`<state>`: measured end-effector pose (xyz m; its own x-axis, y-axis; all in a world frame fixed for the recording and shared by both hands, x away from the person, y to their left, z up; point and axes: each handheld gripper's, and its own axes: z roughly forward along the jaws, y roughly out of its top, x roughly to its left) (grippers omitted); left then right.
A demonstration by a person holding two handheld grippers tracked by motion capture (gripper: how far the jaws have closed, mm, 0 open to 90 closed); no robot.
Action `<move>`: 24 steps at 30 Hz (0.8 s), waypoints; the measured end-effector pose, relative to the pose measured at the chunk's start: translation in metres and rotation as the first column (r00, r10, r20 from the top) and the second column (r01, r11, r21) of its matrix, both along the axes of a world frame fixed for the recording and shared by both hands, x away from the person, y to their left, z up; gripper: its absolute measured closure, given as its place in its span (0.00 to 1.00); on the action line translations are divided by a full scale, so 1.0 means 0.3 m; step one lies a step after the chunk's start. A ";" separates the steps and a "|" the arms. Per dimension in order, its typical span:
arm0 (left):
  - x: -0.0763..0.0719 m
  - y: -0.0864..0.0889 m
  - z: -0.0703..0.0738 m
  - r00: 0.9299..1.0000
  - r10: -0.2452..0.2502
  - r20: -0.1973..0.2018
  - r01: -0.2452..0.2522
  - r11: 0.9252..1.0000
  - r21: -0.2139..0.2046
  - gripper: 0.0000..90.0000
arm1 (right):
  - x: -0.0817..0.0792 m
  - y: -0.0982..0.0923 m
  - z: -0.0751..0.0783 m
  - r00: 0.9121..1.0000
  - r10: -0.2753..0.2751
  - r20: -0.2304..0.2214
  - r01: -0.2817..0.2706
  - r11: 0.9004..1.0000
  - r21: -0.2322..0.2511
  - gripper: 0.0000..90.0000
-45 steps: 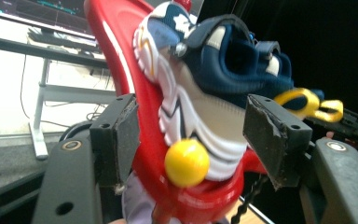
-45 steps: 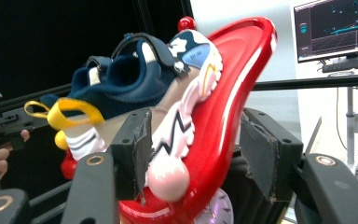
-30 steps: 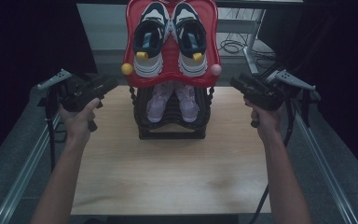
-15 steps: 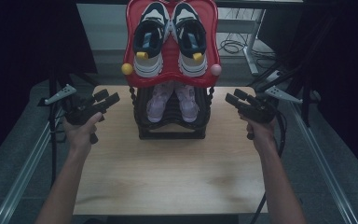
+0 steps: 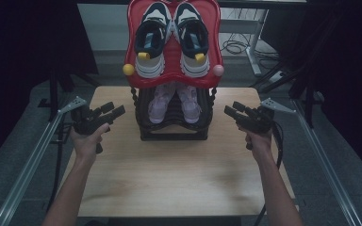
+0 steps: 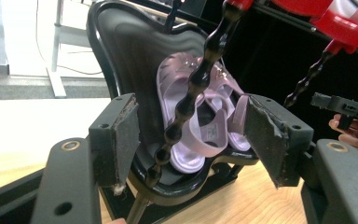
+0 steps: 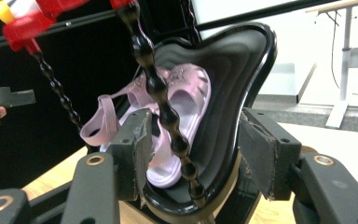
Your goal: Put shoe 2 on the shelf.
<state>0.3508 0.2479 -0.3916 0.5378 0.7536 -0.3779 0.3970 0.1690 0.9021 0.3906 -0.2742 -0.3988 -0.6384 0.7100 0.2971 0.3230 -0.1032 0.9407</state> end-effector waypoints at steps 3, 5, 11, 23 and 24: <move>0.001 0.001 -0.006 1.000 0.001 -0.002 -0.001 1.000 0.006 0.40 | 0.001 0.002 -0.008 1.000 -0.002 -0.002 0.002 1.000 -0.003 0.49; 0.002 0.000 -0.016 1.000 0.004 -0.005 -0.003 1.000 0.009 0.40 | 0.002 0.005 -0.017 1.000 -0.003 -0.008 0.002 1.000 -0.010 0.49; 0.001 0.008 -0.091 0.999 0.007 -0.046 -0.007 1.000 0.003 0.40 | 0.009 0.015 -0.093 0.999 -0.015 -0.041 0.012 0.998 -0.066 0.49; -0.002 -0.004 -0.236 0.992 0.006 -0.125 0.000 0.999 0.048 0.40 | 0.011 0.033 -0.204 0.995 -0.014 -0.096 0.003 0.993 -0.119 0.49; -0.003 -0.009 -0.257 0.990 0.007 -0.138 0.001 0.998 0.063 0.40 | 0.010 0.038 -0.217 0.995 -0.012 -0.103 -0.002 0.991 -0.132 0.49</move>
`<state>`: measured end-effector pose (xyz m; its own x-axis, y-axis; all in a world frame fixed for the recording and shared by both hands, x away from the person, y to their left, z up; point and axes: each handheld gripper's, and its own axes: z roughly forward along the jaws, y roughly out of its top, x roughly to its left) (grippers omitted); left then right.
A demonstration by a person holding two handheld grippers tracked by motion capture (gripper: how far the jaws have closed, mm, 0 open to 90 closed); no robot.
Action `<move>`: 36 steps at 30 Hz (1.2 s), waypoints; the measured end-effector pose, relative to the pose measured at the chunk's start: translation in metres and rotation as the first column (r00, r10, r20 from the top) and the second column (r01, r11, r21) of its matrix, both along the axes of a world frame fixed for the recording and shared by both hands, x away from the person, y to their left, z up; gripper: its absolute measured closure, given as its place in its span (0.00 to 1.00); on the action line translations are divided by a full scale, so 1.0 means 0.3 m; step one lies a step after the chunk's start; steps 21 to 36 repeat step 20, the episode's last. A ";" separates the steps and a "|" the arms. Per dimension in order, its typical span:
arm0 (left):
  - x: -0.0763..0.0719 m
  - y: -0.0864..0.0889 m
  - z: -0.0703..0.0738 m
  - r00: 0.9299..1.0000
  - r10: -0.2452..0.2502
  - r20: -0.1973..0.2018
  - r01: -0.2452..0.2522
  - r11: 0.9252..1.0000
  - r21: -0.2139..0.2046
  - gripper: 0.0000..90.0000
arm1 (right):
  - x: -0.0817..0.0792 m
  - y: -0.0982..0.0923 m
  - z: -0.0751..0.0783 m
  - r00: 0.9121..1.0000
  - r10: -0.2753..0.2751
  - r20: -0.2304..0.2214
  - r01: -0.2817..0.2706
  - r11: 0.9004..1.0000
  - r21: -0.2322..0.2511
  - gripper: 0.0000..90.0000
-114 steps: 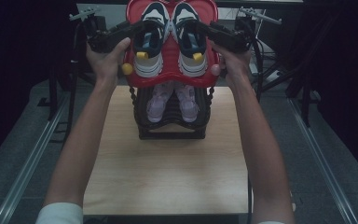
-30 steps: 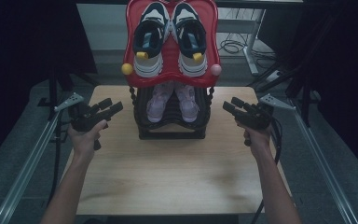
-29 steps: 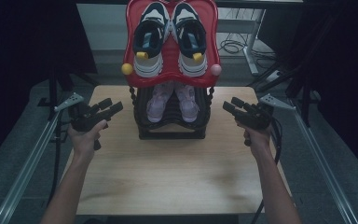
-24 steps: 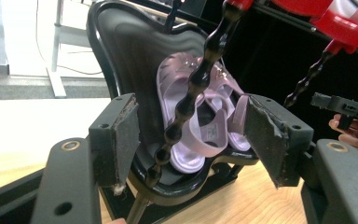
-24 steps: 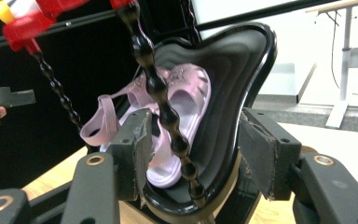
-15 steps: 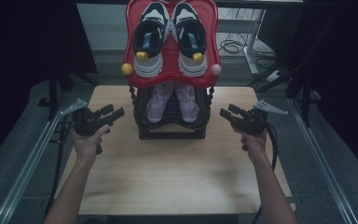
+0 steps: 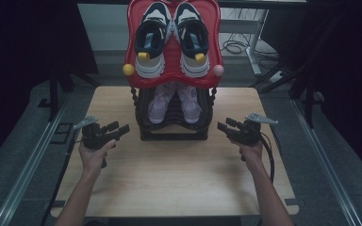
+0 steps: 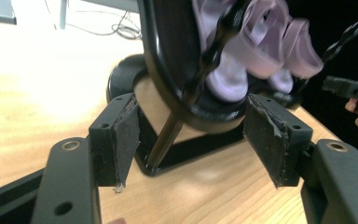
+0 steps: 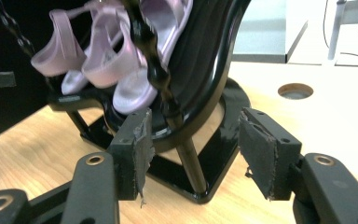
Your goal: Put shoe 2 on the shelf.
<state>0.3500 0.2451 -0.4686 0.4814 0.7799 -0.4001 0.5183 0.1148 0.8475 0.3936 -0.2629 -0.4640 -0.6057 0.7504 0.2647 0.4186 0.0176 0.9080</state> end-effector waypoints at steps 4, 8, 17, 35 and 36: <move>0.001 -0.008 -0.025 1.000 -0.008 -0.013 0.008 1.000 0.022 0.40 | -0.001 0.009 -0.023 1.000 0.003 -0.015 -0.004 1.000 -0.021 0.49; 0.002 -0.019 -0.049 0.999 -0.015 -0.028 0.017 0.999 0.049 0.40 | -0.003 0.024 -0.067 0.999 0.007 -0.036 -0.010 0.998 -0.061 0.49; 0.002 -0.028 -0.064 0.999 -0.019 -0.034 0.021 0.998 0.066 0.40 | 0.001 0.034 -0.090 0.999 0.009 -0.053 -0.013 0.996 -0.087 0.49; 0.002 -0.026 -0.061 0.999 -0.018 -0.032 0.020 0.998 0.064 0.40 | 0.000 0.034 -0.082 0.999 0.008 -0.042 -0.012 0.996 -0.089 0.49; 0.002 -0.026 -0.061 0.999 -0.018 -0.032 0.020 0.998 0.064 0.40 | 0.000 0.034 -0.082 0.999 0.008 -0.042 -0.012 0.996 -0.089 0.49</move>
